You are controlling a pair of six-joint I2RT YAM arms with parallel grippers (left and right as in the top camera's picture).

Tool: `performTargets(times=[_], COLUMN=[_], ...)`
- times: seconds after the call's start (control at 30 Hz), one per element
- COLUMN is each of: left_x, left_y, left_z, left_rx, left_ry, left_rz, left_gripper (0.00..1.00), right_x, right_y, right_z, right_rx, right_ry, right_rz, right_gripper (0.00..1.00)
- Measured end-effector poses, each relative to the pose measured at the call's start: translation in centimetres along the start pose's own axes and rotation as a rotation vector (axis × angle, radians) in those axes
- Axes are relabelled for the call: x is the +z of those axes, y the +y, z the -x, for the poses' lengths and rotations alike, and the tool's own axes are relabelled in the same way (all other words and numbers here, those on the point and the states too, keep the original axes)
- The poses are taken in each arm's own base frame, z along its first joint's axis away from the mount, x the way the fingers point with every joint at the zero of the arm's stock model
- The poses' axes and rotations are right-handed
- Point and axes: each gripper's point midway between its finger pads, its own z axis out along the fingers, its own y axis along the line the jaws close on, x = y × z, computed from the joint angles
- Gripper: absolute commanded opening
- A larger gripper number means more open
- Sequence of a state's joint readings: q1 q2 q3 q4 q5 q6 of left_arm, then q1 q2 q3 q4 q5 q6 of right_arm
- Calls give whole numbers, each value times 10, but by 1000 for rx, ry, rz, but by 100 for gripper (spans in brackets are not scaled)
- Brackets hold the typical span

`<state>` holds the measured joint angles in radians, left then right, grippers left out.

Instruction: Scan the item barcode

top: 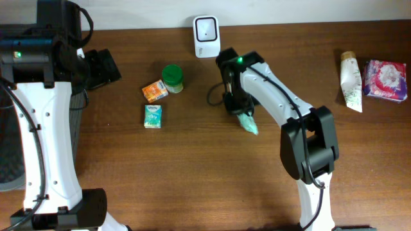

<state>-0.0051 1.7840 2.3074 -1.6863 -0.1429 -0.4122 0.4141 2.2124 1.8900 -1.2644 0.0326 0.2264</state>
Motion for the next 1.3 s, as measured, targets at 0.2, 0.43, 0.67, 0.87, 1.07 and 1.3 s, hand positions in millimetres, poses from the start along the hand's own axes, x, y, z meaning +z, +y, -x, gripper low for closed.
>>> performTargets(times=[0.2, 0.43, 0.67, 0.87, 1.07, 1.3], left_x=[0, 0, 0, 0, 0, 0], left_y=[0, 0, 0, 0, 0, 0], left_z=[0, 0, 0, 0, 0, 0], left_rx=[0, 0, 0, 0, 0, 0], left_ry=[1, 1, 1, 1, 1, 1], left_rz=[0, 0, 0, 0, 0, 0], left_gripper=[99, 99, 99, 99, 99, 99], right_x=[-19, 26, -17, 7, 22, 28], right_y=[62, 49, -10, 52, 45, 54], right_z=[13, -16, -28, -34, -40, -40], right_rx=[11, 114, 61, -162, -141, -151], right_ry=[3, 116, 186, 120, 133, 122], right_rz=[615, 624, 288, 151, 98, 123], right_gripper=[4, 38, 54, 48, 44, 40])
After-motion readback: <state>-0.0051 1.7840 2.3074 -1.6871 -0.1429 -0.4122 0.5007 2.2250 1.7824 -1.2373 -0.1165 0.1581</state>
